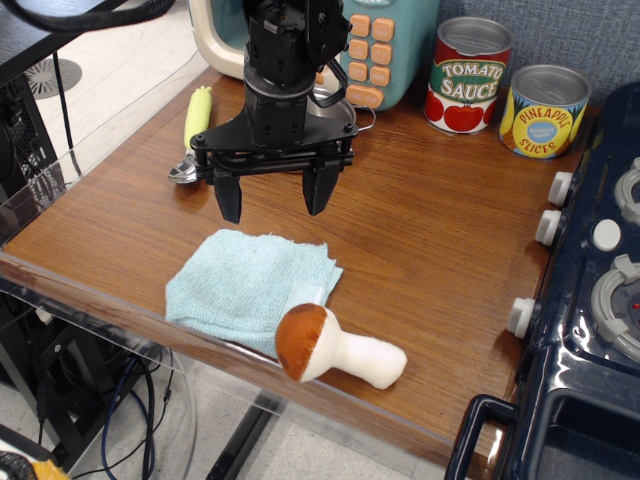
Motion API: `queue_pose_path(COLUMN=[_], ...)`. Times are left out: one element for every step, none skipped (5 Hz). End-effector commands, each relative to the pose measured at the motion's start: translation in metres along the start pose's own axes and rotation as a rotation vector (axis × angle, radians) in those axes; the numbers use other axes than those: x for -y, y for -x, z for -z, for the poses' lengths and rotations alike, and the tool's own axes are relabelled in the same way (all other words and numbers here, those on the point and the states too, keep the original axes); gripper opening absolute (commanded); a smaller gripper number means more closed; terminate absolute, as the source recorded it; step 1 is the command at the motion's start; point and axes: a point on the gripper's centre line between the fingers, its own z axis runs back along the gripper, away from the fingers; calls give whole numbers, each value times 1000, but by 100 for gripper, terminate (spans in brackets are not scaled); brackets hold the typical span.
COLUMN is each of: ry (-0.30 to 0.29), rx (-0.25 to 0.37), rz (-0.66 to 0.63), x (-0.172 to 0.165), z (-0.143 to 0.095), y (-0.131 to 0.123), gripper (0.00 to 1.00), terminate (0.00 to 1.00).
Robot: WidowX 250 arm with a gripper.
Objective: Move the blue rag backwards so that it's in front of the canned goods.
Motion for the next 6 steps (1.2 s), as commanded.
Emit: queue_pose_path(ry=[0,-8,-36,-60,-26,3], rx=[0,-35,-56,-100,-146,-162], rz=[0,-4,6,37,90,148], x=[0,-13,-26,-37,-33,-21], z=[0,10,18,29,50,67], y=[0,7,12,17,22,30], gripper=[100,100,100,100,100,100], terminate=[0,0,0,0,0,0])
